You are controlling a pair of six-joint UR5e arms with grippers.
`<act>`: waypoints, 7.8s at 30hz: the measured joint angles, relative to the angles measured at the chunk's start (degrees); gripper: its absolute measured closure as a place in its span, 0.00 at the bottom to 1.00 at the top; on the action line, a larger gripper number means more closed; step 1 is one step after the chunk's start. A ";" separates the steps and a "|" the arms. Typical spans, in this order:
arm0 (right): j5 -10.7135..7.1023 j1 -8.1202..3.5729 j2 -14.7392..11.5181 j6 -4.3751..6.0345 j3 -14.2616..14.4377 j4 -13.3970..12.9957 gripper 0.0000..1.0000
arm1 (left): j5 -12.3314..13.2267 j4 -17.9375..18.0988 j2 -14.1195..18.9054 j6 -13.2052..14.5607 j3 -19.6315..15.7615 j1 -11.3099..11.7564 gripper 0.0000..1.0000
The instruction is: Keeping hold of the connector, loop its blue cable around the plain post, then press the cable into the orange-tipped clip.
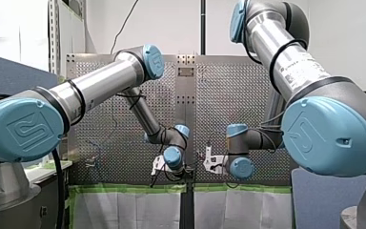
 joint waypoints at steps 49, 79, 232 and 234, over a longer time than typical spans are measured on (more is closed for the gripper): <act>0.07 -0.32 -0.06 0.04 -0.83 2.31 1.00 | 15.04 13.86 2.51 -13.70 -7.29 3.08 1.00; 3.05 -4.03 0.10 0.71 -4.98 6.67 1.00 | 3.31 25.36 7.96 -5.90 -19.46 -0.18 1.00; -6.95 -10.63 7.51 -0.28 -28.44 28.96 1.00 | 3.49 20.91 13.78 -0.01 -22.74 -5.77 0.00; -6.99 -10.61 7.53 -0.24 -28.43 28.99 1.00 | 3.47 21.12 13.78 -0.07 -23.65 -6.03 0.00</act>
